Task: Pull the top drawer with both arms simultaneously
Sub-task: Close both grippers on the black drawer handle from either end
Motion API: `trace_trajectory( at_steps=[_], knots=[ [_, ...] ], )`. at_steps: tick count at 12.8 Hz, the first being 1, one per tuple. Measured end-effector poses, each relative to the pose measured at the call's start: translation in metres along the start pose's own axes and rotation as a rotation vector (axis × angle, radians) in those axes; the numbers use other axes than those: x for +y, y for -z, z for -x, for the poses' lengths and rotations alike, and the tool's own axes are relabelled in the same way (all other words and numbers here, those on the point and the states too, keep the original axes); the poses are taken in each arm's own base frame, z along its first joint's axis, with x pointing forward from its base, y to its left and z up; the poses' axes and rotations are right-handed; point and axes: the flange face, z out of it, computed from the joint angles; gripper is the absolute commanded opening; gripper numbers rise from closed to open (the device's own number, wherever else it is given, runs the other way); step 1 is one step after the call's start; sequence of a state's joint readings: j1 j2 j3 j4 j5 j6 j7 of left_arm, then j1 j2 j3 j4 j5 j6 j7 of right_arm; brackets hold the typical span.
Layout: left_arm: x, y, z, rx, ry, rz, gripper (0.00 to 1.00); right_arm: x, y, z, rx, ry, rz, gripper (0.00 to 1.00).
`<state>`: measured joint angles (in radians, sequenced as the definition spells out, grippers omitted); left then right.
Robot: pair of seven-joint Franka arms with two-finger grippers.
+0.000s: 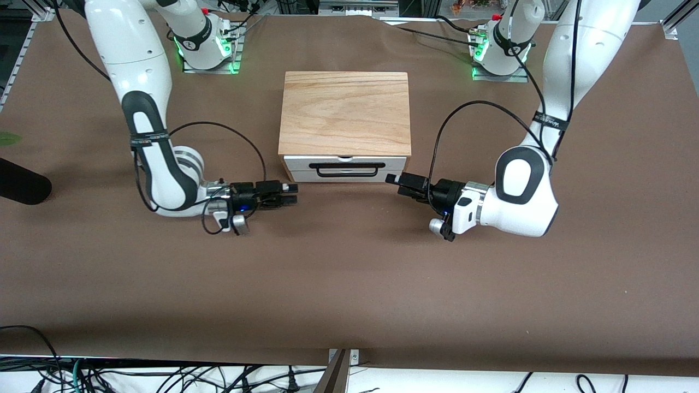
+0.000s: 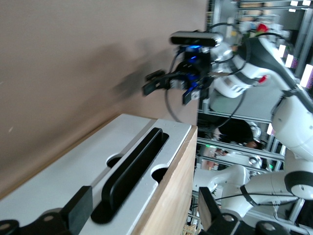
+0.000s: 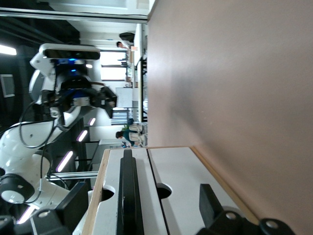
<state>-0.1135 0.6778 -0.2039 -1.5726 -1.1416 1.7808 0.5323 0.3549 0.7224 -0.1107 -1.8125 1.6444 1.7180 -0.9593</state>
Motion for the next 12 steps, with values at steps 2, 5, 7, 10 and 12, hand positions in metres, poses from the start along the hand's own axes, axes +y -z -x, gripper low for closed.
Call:
trace_trajectory(
  at_steps=[2,5,7,10,12],
  knots=[
    [-0.024,-0.017,0.007,0.028,-0.033,0.088,0.9,0.004,-0.018,0.012,-0.012,-0.003,-0.019,1.0],
    [-0.044,-0.052,0.022,0.067,-0.075,0.161,0.74,0.002,-0.032,0.021,-0.017,-0.008,-0.052,1.0],
    [-0.047,-0.064,0.027,0.059,-0.074,0.164,0.73,-0.004,-0.037,0.022,-0.014,-0.01,-0.082,1.0],
    [-0.053,-0.066,0.031,0.056,-0.062,0.163,0.73,-0.01,-0.04,0.026,-0.023,-0.014,-0.118,0.99],
    [-0.055,-0.067,0.033,0.054,-0.056,0.163,0.64,-0.012,-0.041,0.031,-0.033,-0.02,-0.138,0.93]
  ],
)
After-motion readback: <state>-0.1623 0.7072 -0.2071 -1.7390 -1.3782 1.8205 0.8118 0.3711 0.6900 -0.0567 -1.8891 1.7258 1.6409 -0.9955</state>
